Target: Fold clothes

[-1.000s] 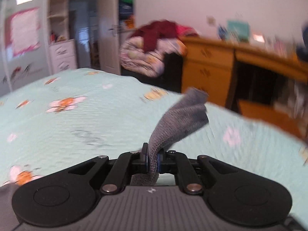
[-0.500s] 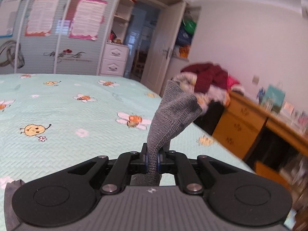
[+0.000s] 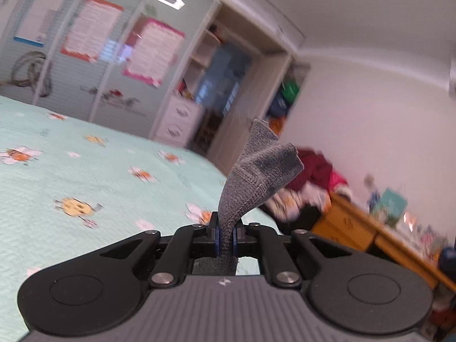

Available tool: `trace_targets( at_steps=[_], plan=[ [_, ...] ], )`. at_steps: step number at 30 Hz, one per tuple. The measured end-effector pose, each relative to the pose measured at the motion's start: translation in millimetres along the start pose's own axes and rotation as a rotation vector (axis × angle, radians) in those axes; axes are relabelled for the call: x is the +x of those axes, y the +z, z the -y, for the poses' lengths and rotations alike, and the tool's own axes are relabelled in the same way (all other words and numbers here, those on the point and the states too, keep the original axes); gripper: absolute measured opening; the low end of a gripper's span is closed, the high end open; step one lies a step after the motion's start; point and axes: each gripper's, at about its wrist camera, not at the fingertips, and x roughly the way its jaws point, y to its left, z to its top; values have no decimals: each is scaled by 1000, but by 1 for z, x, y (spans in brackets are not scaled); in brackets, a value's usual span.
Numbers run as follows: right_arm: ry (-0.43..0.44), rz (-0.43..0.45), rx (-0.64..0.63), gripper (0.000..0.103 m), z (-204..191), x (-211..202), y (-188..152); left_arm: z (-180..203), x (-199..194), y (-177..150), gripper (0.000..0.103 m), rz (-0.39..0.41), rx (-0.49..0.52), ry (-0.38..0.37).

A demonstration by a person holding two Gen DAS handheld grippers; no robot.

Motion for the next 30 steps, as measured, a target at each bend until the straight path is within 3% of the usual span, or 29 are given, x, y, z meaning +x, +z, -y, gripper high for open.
trace_targets(
  at_steps=[5, 8, 11, 12, 13, 17, 20, 22, 25, 26, 29, 30],
  plan=[
    [0, -40, -154, 6, -67, 8, 9, -67, -54, -2, 8, 115, -95, 89],
    [25, -85, -168, 11, -89, 15, 5, -112, -78, -30, 8, 143, -186, 166],
    [54, -132, -161, 29, -105, 19, 2, -159, -89, -69, 8, 130, -295, 236],
    [64, -147, -159, 40, -111, 20, 0, -172, -90, -83, 8, 127, -323, 250],
    [74, -163, -156, 48, -116, 22, -1, -184, -91, -97, 8, 129, -346, 259],
    [174, -200, -104, 49, -127, 9, 9, -215, -92, -143, 8, 165, -425, 242],
    [232, -148, -91, 55, -124, -8, 36, -228, -96, -168, 8, 206, -453, 223],
    [176, -81, -129, 62, -123, -3, 60, -238, -99, -184, 8, 224, -465, 224],
    [15, -39, -162, 62, -120, 39, 95, -256, -97, -194, 8, 196, -540, 219],
    [-28, -37, -150, 62, -118, 55, 106, -258, -98, -193, 8, 200, -555, 199],
    [-37, -98, -5, 62, -110, 109, 142, -256, -98, -188, 8, 209, -529, 153],
    [-88, -103, 9, 62, -112, 124, 153, -254, -97, -186, 8, 209, -516, 139]
  ],
)
